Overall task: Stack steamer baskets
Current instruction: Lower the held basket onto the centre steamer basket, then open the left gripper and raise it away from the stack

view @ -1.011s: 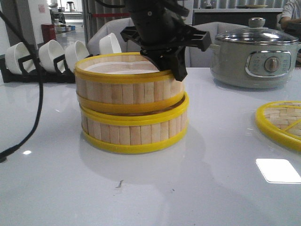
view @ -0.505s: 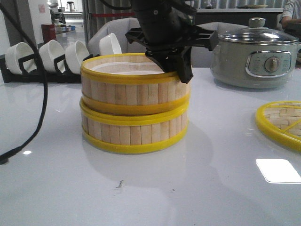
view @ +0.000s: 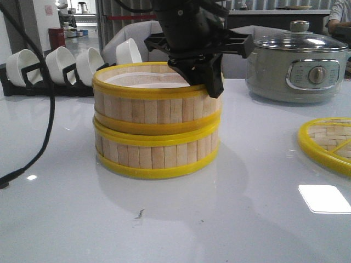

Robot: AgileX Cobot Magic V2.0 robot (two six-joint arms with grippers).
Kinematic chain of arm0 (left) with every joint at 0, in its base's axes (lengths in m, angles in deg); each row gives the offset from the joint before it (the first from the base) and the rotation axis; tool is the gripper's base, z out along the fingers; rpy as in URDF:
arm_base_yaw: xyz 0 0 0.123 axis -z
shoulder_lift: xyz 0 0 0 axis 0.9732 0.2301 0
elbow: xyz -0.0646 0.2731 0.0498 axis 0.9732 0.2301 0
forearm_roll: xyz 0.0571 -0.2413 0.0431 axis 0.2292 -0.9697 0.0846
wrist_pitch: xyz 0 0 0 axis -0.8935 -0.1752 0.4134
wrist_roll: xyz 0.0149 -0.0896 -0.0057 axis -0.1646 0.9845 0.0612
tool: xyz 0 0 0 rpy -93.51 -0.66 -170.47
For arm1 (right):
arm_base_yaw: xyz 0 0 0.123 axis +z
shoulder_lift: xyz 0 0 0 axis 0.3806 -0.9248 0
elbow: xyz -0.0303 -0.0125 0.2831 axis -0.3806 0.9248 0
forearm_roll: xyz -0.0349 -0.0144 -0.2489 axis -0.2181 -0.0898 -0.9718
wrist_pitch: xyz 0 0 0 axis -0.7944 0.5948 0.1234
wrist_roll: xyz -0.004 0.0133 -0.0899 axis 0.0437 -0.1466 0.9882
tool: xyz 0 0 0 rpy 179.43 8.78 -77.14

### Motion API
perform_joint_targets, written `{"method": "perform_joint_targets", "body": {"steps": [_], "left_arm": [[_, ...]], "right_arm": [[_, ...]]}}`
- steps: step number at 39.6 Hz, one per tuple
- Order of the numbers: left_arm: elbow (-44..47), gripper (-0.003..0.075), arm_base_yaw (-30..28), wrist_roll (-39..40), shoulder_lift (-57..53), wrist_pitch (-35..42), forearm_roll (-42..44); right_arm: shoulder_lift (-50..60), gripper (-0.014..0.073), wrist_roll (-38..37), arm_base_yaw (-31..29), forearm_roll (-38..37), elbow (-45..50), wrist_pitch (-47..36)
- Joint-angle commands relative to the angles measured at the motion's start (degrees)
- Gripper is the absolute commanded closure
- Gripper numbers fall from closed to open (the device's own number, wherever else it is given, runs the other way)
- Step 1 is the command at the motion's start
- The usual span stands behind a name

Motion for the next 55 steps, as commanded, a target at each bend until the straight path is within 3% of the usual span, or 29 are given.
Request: {"method": "perform_joint_targets", "body": {"steps": [1,29,34,42,55], "left_arm": [[-2.0,0.0632,0.6,0.9,-3.6,-0.6,-0.5],[-2.0,0.0623,0.6,1.0,-3.8,1.1,-0.5],[-2.0,0.0548,0.6,1.0,-3.8,1.4,0.2],[-2.0,0.0353,0.6,1.0,-3.8,1.2,0.5],[-4.7,0.0334,0.6,1.0,-4.6,0.7,1.6]], "right_arm": [[0.4,0.0211,0.0,-0.1,0.1,-2.4,-4.4],[0.4,0.0211,0.0,-0.1,0.1,-2.4,-4.5],[0.4,0.0211,0.0,-0.1,0.1,-2.4,-4.5],[0.4,0.0211,0.0,-0.1,0.1,-2.4,-4.5],[0.4,0.0211,0.0,-0.1,0.1,-2.4,-4.3]]}}
